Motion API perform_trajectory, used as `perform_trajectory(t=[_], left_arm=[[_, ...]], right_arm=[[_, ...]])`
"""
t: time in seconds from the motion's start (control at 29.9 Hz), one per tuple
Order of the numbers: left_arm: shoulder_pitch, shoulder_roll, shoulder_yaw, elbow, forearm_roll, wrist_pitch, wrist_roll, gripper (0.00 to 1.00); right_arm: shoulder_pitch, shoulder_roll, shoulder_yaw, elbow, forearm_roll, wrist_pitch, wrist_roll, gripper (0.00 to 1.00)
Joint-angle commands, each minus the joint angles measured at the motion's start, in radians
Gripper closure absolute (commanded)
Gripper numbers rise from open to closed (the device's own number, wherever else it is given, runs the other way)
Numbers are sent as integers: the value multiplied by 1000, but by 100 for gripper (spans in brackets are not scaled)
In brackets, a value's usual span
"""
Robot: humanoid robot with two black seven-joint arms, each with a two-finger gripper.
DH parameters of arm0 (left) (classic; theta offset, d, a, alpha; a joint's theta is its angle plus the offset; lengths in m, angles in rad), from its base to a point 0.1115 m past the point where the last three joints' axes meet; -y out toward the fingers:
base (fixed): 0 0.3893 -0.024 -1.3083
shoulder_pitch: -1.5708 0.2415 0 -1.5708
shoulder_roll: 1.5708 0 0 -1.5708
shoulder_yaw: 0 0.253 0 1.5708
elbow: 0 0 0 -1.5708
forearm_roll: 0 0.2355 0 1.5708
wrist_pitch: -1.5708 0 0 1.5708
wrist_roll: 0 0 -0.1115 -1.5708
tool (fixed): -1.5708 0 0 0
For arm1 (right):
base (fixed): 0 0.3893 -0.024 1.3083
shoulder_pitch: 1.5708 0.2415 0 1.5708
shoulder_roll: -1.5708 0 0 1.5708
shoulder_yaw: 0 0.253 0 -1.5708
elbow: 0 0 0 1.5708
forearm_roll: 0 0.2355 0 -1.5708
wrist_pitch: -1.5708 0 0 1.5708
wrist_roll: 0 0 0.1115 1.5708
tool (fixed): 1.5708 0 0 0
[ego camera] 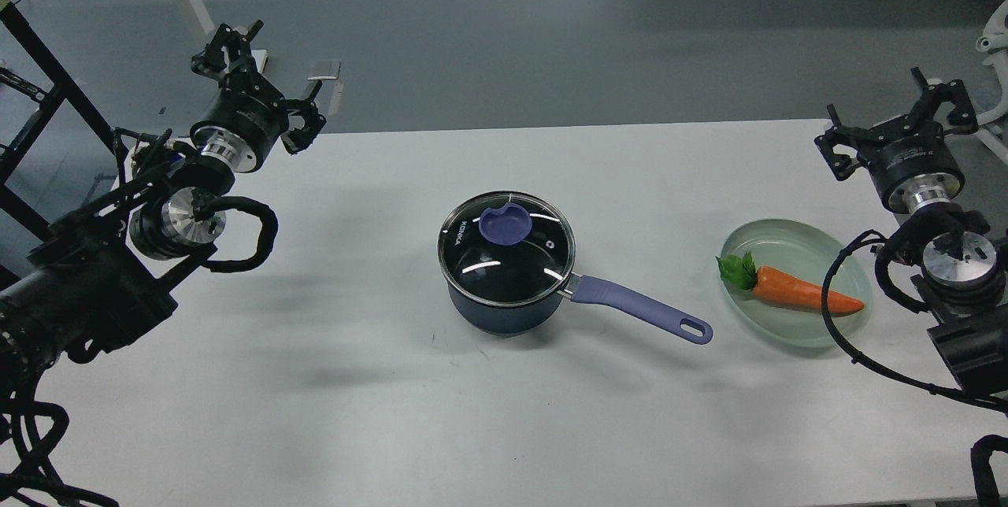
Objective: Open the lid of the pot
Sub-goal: 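Move the right gripper down to the lavender saucepan handle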
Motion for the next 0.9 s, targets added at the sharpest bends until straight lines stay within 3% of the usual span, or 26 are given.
perform_trajectory(t=[0.0,0.2,0.47,0.87], left_arm=[[0,8,1,0,3,4,0,1],[-2,15,0,0,3,9,0,1],[-5,29,1,0,3,55,3,1],[-38,74,12,-6,184,81,8,1]], right_arm=[[8,-12,-14,-1,3,0,1,0],[8,-33,-52,5,-5,1,14,0],[57,-245,-260,158,-48,6,15,0],[122,-458,-342,404,-422,-11,15,0]])
